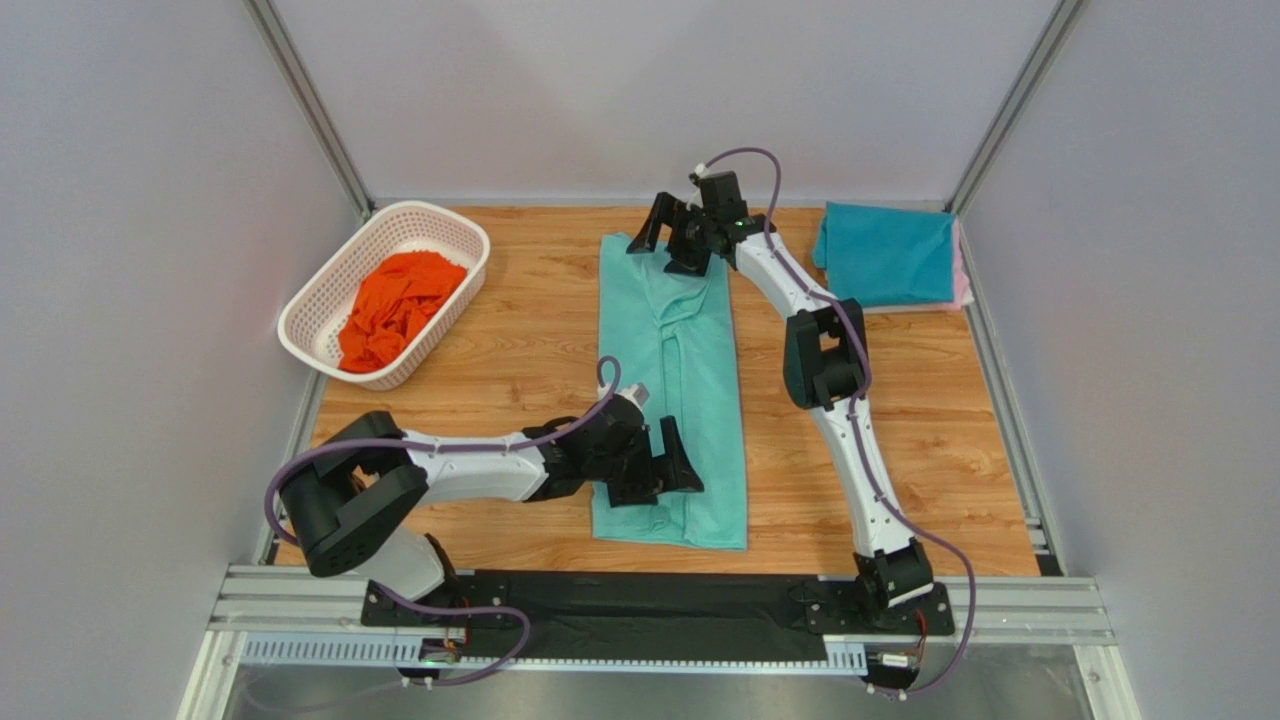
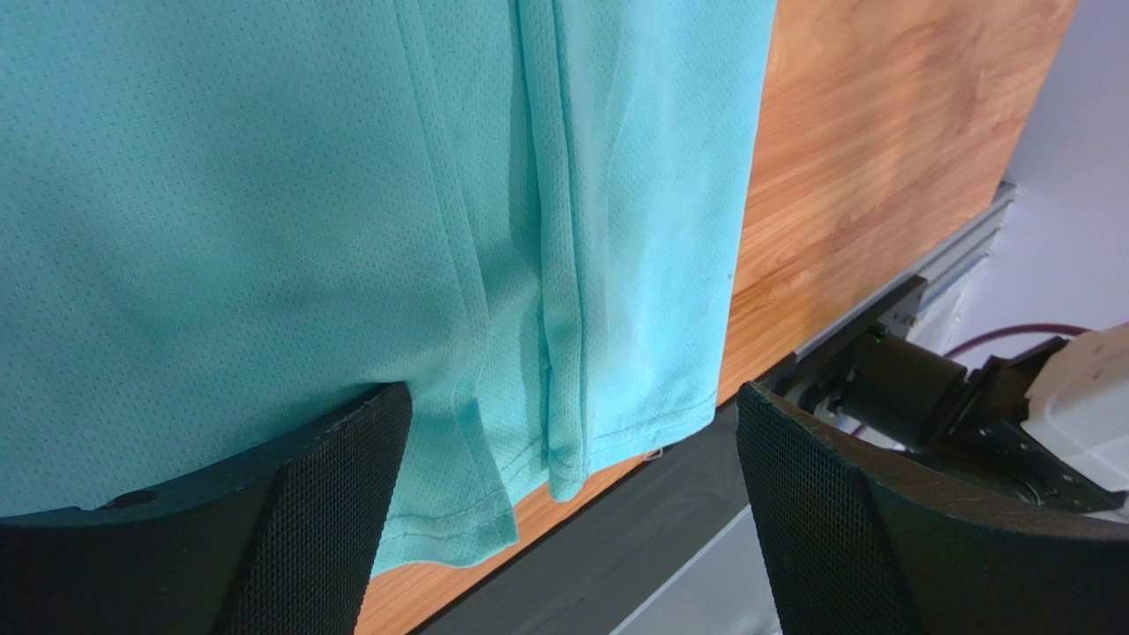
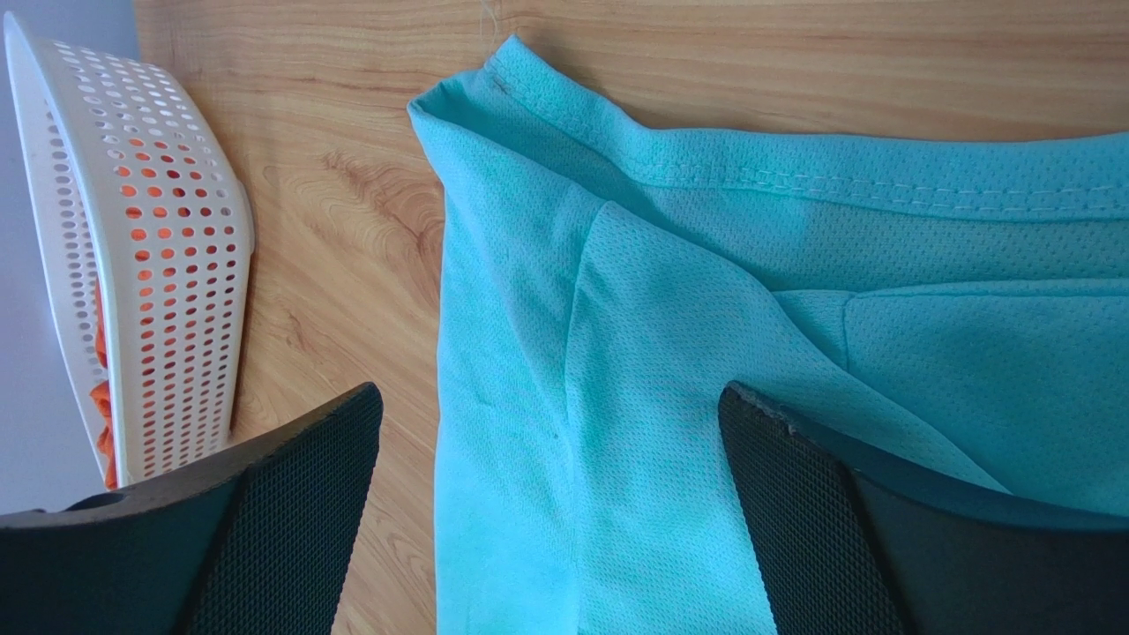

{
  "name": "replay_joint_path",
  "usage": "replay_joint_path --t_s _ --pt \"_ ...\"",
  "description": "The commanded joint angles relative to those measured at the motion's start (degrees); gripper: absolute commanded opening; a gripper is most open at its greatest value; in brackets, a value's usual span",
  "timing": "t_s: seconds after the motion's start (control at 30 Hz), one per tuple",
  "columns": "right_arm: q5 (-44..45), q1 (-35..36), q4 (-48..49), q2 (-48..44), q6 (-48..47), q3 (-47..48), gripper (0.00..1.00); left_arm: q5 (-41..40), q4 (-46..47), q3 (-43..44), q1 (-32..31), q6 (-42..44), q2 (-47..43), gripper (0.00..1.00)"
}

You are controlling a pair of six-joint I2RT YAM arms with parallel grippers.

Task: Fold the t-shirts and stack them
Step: Fold the tshirt

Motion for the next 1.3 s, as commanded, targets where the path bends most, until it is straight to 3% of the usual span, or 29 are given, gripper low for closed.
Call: replay_joint_path --t_s 0.0,0.33,0.53,0.77,0.8,0.87,1.0,1.2,1.27 --pt "2.2 0.4 -1.7 1.7 -1.5 -0.7 1.00 -6.7 -11.1 1.7 -0.5 2.0 -2.1 1.00" --pt "4.6 0.4 -3.8 -8.2 -7.8 0.4 1.00 -13.2 -25.3 11.3 -3.1 9.1 -14.7 1.00" --pt "6.8 0.6 -8.0 -19.5 -12.6 -1.0 1.00 -15.1 -31.4 11.6 -3.4 11.2 -20.7 1.00" --pt "19.5 4.3 -7.6 -50.9 -17.3 -33.4 1.00 -22.8 -43.9 5.2 -3.4 9.0 -32.8 1.00" --pt "23.9 5.7 -6.8 -54.8 -17.1 -44.2 1.00 -23.4 -45.9 2.7 -3.4 8.6 -35.9 1.00" --pt "28.6 6.9 -7.0 -65.5 -15.6 -54.0 1.00 -23.7 -47.2 0.2 -3.3 7.5 -39.3 1.00" --pt "27.6 9.6 -7.1 -81.5 -7.9 -79.0 1.00 -21.9 -45.4 -7.5 -3.2 6.8 -47.6 1.00" --pt "27.0 18.5 -10.0 -96.3 -2.3 -94.6 1.00 -18.3 -40.2 -12.3 -3.1 7.2 -47.7 1.00" --pt "27.9 20.8 -12.0 -98.8 0.6 -98.0 1.00 -16.2 -36.7 -13.1 -2.5 7.6 -46.1 0.93"
